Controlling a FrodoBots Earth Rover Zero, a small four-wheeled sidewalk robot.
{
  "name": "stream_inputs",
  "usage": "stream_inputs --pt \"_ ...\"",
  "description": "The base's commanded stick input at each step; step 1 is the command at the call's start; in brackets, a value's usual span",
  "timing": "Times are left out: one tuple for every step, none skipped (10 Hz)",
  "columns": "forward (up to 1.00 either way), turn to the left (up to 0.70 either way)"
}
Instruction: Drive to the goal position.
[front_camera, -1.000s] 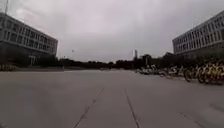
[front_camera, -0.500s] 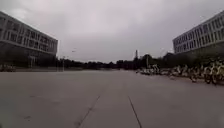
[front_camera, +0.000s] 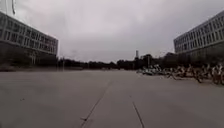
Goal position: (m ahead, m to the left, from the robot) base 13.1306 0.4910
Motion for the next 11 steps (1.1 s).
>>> stream_inputs --pt "0.7 0.01" --pt "0.7 0.01" --pt "0.7 0.01" --pt "0.7 0.01" --pt "0.7 0.01" --pt "0.7 0.01" --pt "0.7 0.01" --pt "0.7 0.01" --pt "0.7 0.01" --pt "0.7 0.01" --pt "0.7 0.01"
